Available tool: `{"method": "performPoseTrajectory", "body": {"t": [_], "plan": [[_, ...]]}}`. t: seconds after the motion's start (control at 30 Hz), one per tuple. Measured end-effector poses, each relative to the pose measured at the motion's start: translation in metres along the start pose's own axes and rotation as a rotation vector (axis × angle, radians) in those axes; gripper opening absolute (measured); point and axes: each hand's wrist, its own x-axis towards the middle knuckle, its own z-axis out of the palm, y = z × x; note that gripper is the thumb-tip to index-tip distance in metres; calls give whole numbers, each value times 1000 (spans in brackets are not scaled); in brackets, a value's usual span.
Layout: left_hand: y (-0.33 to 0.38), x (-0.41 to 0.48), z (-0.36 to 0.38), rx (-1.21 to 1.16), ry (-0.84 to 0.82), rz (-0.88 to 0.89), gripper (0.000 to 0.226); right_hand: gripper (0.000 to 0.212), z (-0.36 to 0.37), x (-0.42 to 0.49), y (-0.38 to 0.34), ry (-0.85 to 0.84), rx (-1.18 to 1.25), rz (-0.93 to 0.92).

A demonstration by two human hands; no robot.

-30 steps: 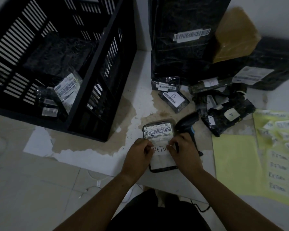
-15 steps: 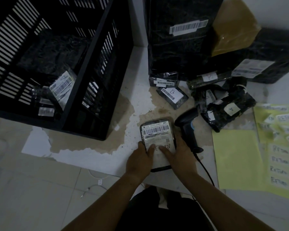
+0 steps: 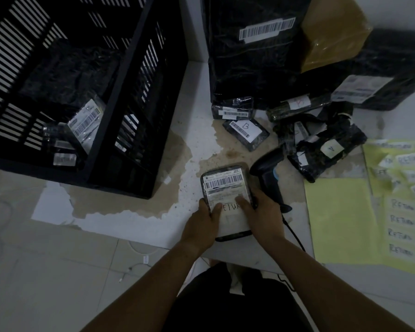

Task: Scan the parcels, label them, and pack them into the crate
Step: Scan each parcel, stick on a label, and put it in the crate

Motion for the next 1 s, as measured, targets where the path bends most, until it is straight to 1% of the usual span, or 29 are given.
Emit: {"method": "performPoseTrajectory", "body": {"t": [0.13,0.2,0.27,0.33,0.4,0.5,0.53,0.6,0.67,0.7,0.77,0.8,0.87,0.93,1.0], "plan": [[1,-5,-8,38,-48,-9,42,24,-5,2,-8,-34,-65,34],[6,-14,-17,44,-55,30,37,19,-13,-7,-16,-42,-21,20],[14,-22,-34,38,-34,85,30,18,-27,-16,-31,-75,118,-11],[28,-30,-57,7,-30,155,27,23,-46,-24,-51,-172,278,-1],[49,-45,-82,-26,-65,252,25,24,-65,-33,-69,-248,378,22],[81,-82,-116,-24,-120,477,24,23,-89,-43,-89,-203,460,33],[88,-95,-129,5,-94,560,24,23,-94,-43,-94,-181,488,35],[97,-112,-158,129,44,739,15,25,-102,-40,-106,-163,544,77],[93,-115,-189,342,269,887,11,29,-106,-36,-120,-144,564,123],[86,-111,-207,440,376,910,12,30,-106,-34,-128,-139,558,123],[63,-100,-245,568,499,862,16,31,-101,-29,-147,-146,570,108],[47,-94,-265,626,525,809,21,31,-97,-27,-157,-159,586,99],[18,-86,-299,777,565,718,36,23,-88,-23,-179,-194,614,88],[4,-80,-322,876,582,710,40,17,-82,-17,-204,-247,616,62],[12,-74,-336,910,533,756,35,15,-78,-7,-230,-277,608,23]]}}
